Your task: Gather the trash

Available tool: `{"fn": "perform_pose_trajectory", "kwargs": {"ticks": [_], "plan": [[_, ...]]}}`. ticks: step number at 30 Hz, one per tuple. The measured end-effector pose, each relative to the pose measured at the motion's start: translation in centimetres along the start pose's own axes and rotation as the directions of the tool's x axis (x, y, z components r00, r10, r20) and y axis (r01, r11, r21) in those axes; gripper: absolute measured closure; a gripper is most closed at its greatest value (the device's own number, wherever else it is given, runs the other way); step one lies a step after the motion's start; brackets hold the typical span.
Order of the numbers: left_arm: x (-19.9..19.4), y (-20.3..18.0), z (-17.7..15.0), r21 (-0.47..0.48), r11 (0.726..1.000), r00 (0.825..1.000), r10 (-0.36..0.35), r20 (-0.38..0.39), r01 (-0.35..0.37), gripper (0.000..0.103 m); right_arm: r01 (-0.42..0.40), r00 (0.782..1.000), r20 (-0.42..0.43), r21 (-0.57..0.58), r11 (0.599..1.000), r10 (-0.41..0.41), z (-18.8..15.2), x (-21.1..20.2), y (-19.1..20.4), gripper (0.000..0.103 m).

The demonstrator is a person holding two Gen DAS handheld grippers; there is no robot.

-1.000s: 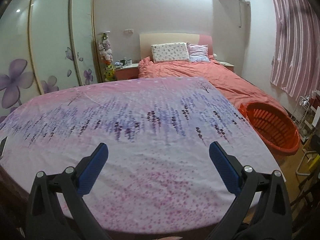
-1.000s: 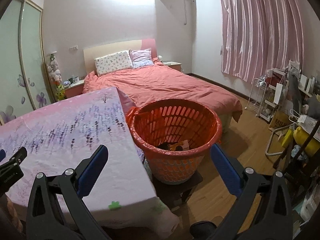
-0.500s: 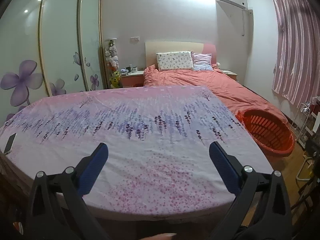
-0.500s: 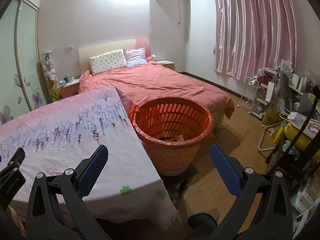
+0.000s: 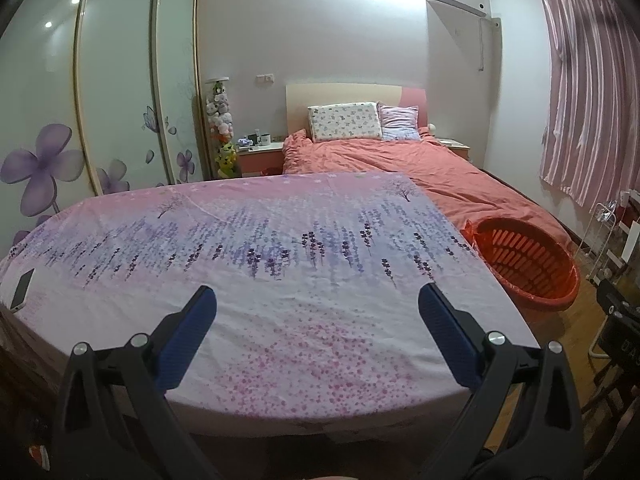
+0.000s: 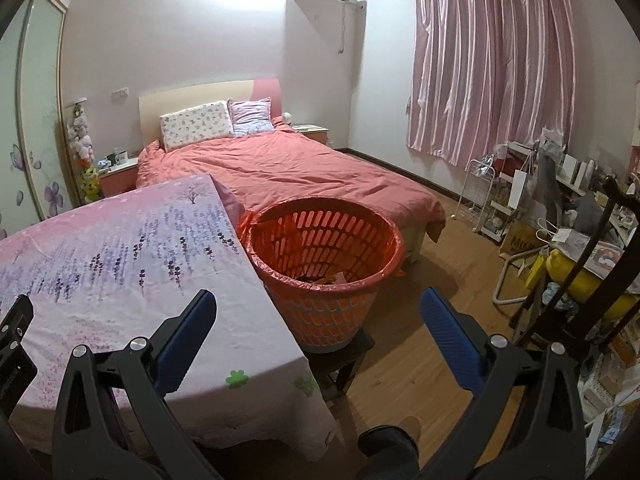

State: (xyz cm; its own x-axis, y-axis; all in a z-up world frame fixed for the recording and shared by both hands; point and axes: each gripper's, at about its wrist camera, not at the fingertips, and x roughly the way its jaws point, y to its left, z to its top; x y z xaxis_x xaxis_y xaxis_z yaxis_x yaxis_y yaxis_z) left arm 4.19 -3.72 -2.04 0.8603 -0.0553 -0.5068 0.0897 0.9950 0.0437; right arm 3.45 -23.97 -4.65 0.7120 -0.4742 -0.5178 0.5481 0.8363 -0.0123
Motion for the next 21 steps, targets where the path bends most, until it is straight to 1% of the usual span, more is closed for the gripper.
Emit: {"fn": "perform_pose_trajectory", "kwargs": {"ticks": [7, 11, 21], "plan": [[-0.3, -0.5, 0.0, 0.006, 1.000, 1.000, 0.024, 0.004, -0.024, 0.004, -0.001, 1.000, -0.002, 0.001, 1.000, 0.001, 0.1, -0.2, 0.1, 0.002], [-0.4, -0.4, 0.1, -0.002, 1.000, 1.000, 0.022, 0.000, -0.022, 0.004, -0.020, 1.000, -0.004, 0.011, 1.000, 0.020, 0.3, -0.4, 0.2, 0.002], [-0.7, 0.2, 0.6, -0.024, 0.999, 0.999, 0.049, 0.004, -0.049, 0.004, -0.046, 0.999, 0.007, 0.016, 0.999, 0.045, 1.0, -1.2, 0.6, 0.002]]}}
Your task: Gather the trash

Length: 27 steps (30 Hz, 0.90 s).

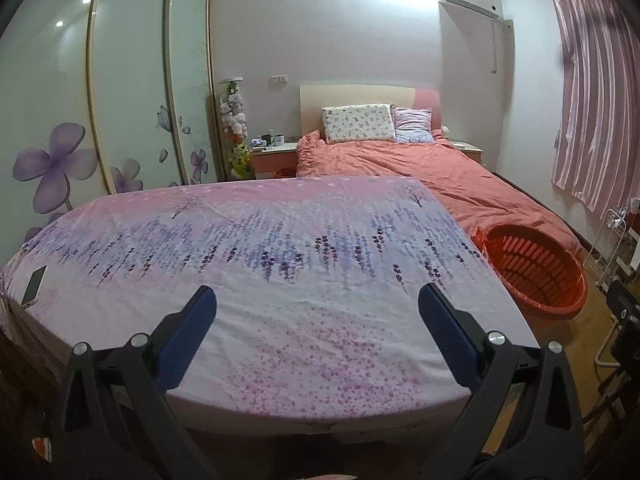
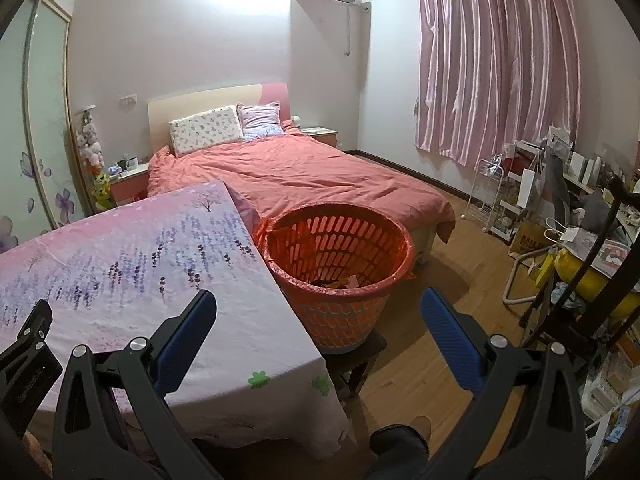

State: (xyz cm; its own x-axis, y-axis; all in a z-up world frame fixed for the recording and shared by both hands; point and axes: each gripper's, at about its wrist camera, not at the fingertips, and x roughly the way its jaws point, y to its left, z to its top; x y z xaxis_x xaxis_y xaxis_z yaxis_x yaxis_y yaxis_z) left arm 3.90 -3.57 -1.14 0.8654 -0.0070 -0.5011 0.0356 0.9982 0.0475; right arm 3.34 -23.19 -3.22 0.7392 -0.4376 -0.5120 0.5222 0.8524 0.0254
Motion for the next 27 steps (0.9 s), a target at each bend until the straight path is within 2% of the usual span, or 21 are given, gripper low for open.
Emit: {"fn": "perform_pose_trajectory", "kwargs": {"ticks": [27], "plan": [[-0.31, 0.14, 0.36, -0.006, 1.000, 1.000, 0.000, 0.007, 0.000, 0.004, -0.016, 1.000, -0.007, 0.002, 1.000, 0.016, -0.14, -0.09, 0.33, 0.002]]}}
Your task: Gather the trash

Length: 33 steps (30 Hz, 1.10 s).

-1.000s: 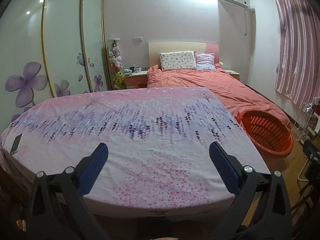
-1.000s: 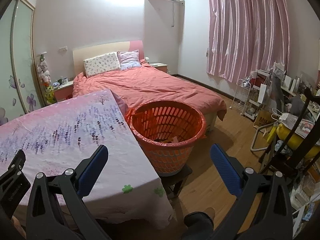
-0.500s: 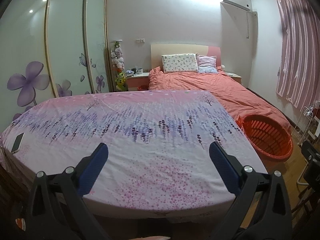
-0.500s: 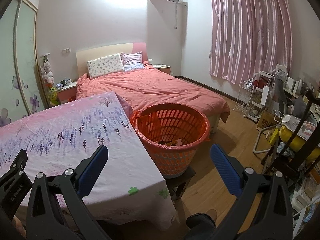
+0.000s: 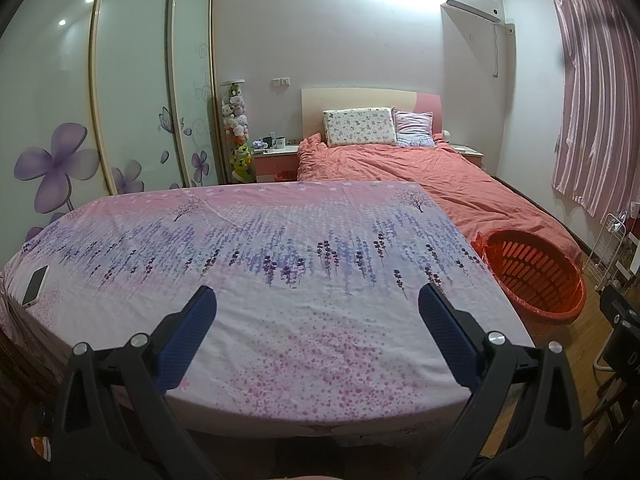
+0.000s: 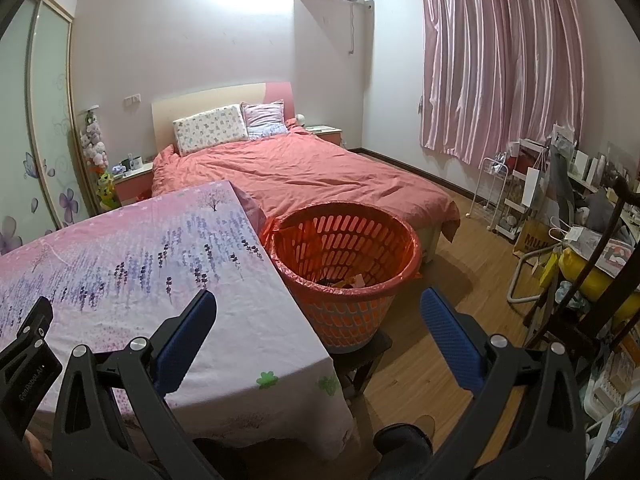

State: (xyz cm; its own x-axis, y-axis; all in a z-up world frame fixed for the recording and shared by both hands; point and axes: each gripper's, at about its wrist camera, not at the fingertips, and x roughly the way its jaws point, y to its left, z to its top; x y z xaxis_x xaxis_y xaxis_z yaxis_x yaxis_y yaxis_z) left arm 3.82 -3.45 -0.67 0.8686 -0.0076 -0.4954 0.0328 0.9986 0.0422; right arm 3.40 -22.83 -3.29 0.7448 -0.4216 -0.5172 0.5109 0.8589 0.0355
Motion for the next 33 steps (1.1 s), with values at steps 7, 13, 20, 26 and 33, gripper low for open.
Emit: {"fn": "perform_pose_trajectory", "kwargs": {"ticks": [7, 13, 20, 26, 33], "plan": [[-0.02, -0.04, -0.01, -0.001, 1.000, 1.000, 0.001, -0.001, -0.001, 0.004, -0.001, 1.000, -0.006, 0.001, 1.000, 0.001, 0.01, 0.05, -0.08, 0.002], [-0.02, -0.05, -0.02, 0.000, 1.000, 1.000, 0.000, -0.001, 0.000, 0.004, -0.001, 1.000, -0.006, 0.000, 1.000, 0.001, 0.07, 0.13, -0.12, 0.002], [0.01, -0.04, 0.00, 0.000, 1.000, 1.000, 0.000, -0.001, 0.000, 0.004, -0.001, 1.000, -0.006, 0.001, 1.000, 0.001, 0.09, 0.13, -0.14, 0.002], [-0.02, -0.09, -0.06, 0.000, 1.000, 1.000, -0.001, -0.003, 0.001, 0.004, -0.002, 1.000, -0.007, 0.000, 1.000, 0.002, 0.13, 0.16, -0.17, 0.002], [-0.02, -0.15, -0.05, 0.000, 1.000, 1.000, 0.000, -0.003, 0.000, 0.004, -0.001, 1.000, -0.007, 0.000, 1.000, 0.001, 0.17, 0.17, -0.19, 0.002]]}}
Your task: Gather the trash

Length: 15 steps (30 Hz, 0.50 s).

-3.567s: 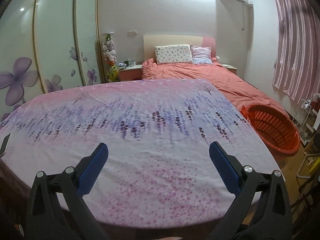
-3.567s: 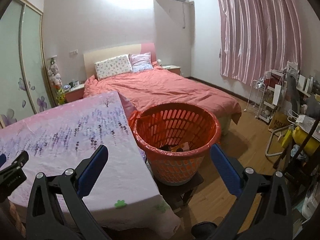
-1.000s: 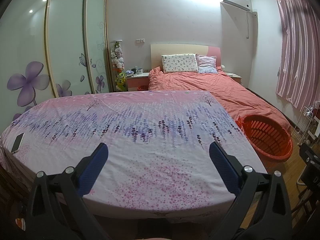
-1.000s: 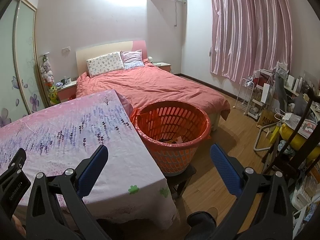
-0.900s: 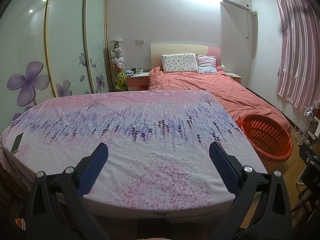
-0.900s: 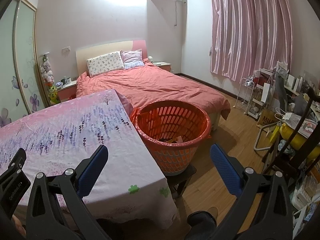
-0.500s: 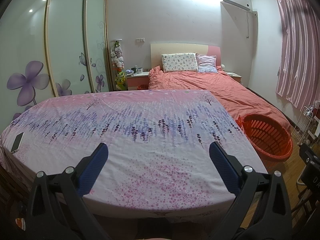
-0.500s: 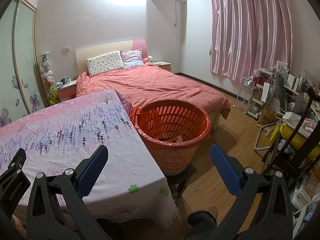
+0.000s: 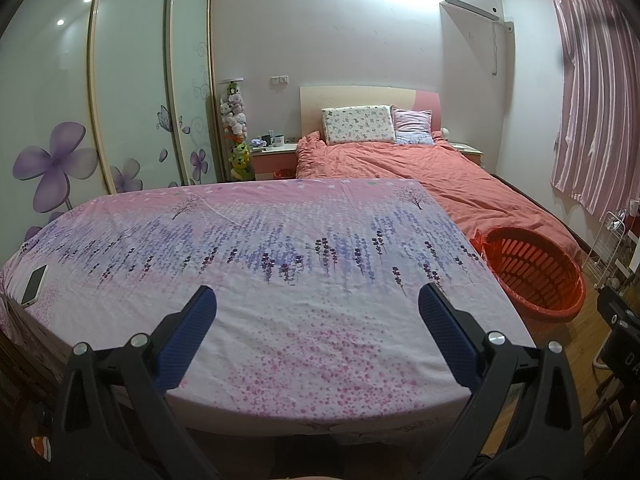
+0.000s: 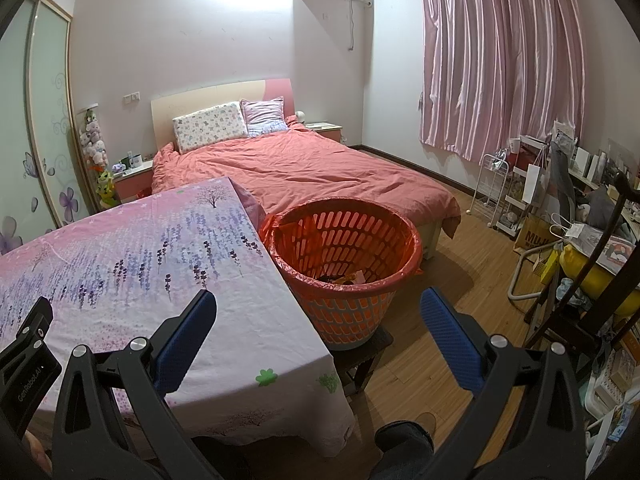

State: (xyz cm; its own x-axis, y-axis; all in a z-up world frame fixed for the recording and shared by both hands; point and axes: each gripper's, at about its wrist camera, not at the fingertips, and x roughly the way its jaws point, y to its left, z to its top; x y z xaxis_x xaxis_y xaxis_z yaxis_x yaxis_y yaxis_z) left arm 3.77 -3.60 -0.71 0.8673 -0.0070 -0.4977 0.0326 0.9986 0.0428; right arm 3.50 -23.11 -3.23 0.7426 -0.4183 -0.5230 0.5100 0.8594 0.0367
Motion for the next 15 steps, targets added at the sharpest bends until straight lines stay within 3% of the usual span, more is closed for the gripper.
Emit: {"fn": "perform_pose_trajectory", "kwargs": {"ticks": [15], "plan": [[0.01, -0.02, -0.01, 0.000, 1.000, 1.000, 0.000, -0.001, 0.000, 0.004, 0.000, 1.000, 0.000, 0.000, 1.000, 0.000, 0.07, 0.04, -0.07, 0.002]]}}
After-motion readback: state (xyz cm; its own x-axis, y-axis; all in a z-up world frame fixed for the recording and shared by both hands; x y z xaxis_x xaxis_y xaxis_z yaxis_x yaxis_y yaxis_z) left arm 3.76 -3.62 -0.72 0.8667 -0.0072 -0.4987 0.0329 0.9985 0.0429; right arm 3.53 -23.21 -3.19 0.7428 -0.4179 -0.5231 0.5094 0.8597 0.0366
